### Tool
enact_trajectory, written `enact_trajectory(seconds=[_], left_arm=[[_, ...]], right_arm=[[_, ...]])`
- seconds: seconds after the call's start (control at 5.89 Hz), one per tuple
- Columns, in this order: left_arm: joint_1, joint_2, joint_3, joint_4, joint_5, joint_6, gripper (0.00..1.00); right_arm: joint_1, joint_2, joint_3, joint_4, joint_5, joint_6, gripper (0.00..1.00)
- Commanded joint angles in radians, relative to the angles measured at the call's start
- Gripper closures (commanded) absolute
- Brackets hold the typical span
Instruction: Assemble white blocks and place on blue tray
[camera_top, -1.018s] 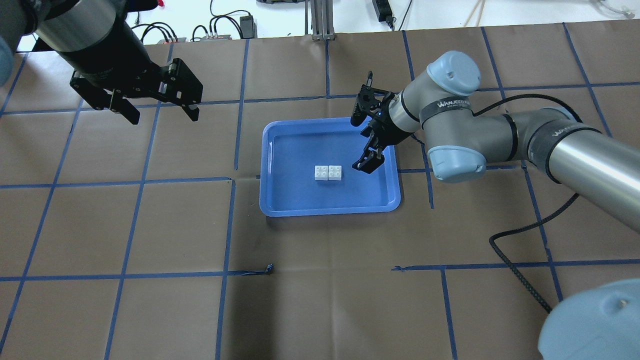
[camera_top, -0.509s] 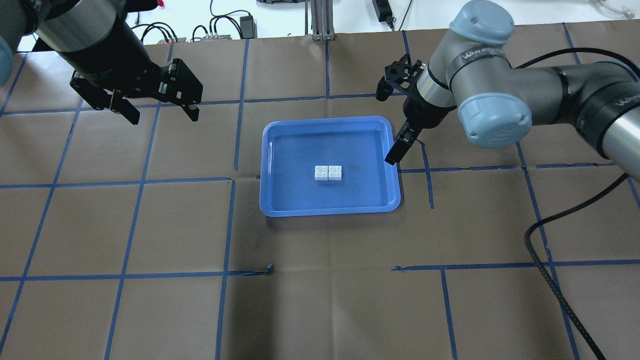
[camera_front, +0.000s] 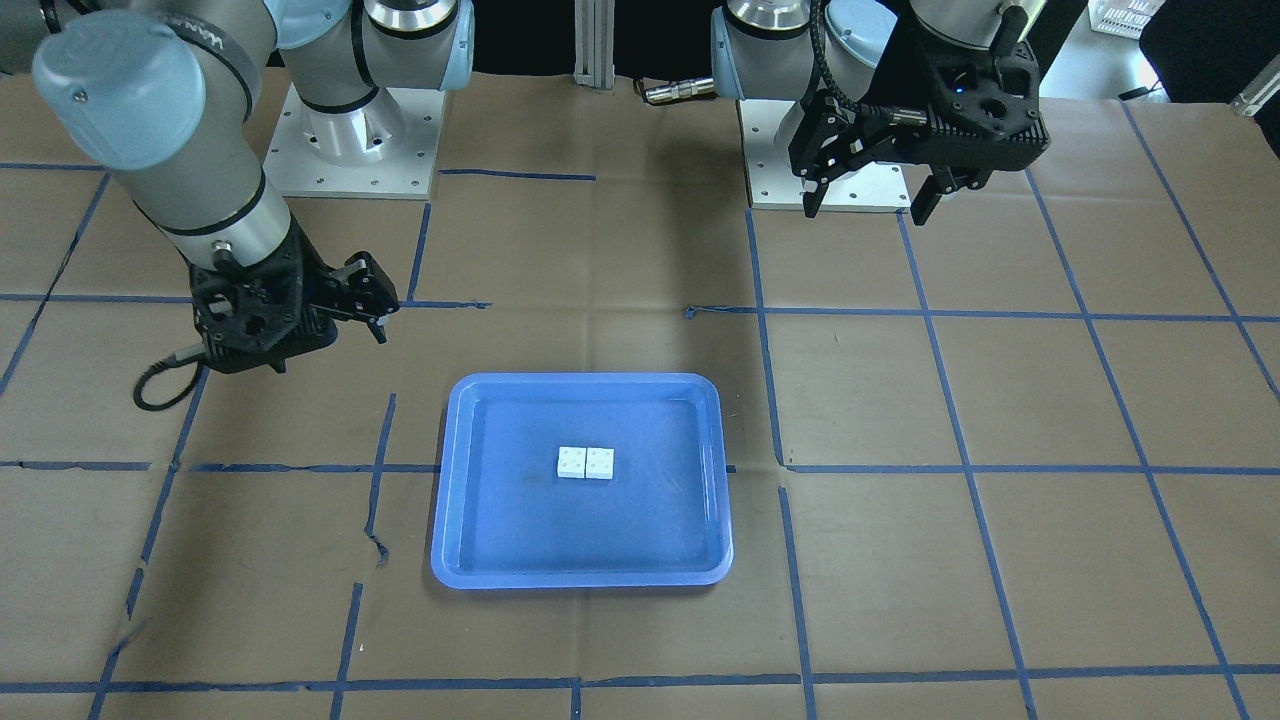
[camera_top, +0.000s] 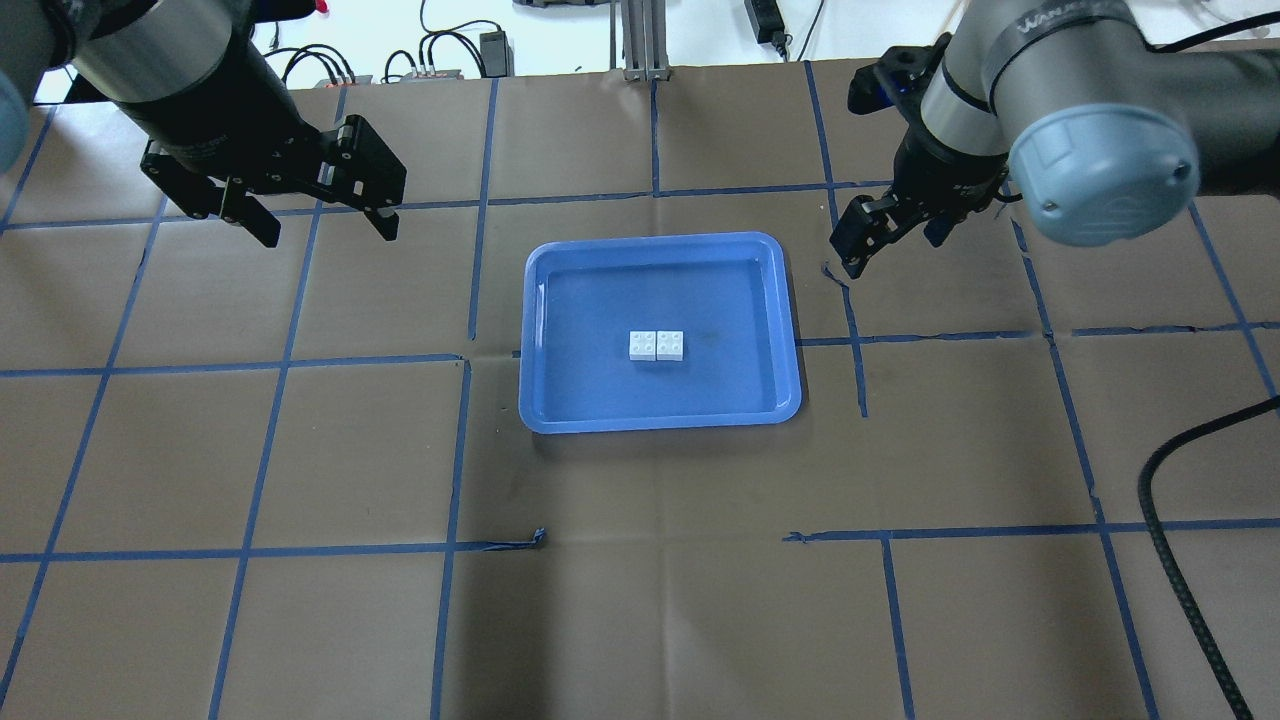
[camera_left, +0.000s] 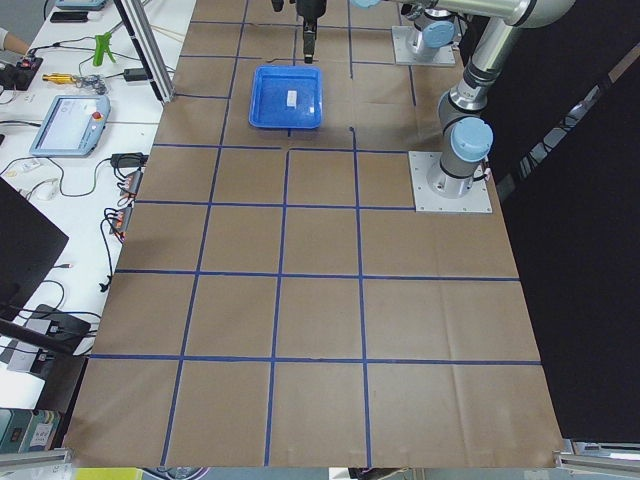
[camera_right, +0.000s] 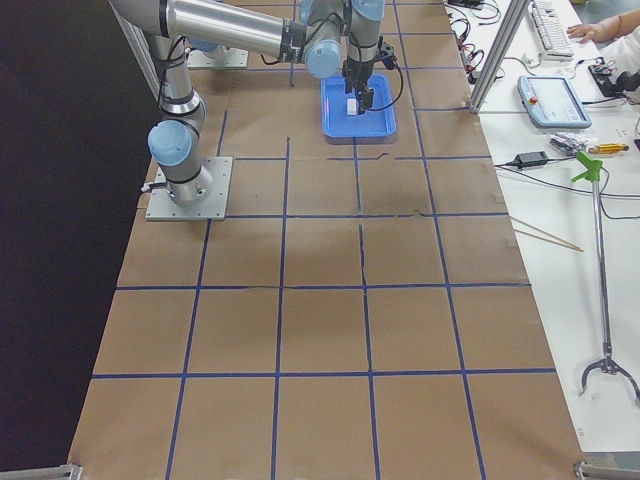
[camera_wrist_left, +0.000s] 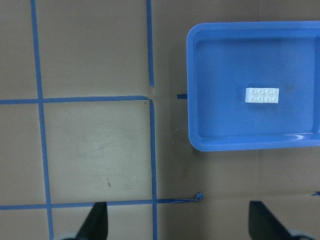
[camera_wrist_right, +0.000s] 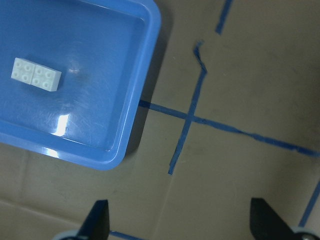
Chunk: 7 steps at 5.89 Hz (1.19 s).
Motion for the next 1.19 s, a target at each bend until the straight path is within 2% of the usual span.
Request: enact_trajectory(seconds=[0.0, 0.17, 1.02], left_arm=[[0.0, 0.0, 0.0, 0.0, 0.0, 0.001, 0.01], [0.0, 0.0, 0.0, 0.0, -0.002, 0.001, 0.01], [0.002, 0.0, 0.0, 0.002, -0.002, 0.001, 0.01]], right_arm=[[0.003, -0.039, -0.169, 0.293, -0.035, 0.349, 0.0], [0.004, -0.03, -0.218, 0.351, -0.029, 0.388, 0.0], [0.004, -0.033, -0.171, 0.336, -0.022, 0.379, 0.0]])
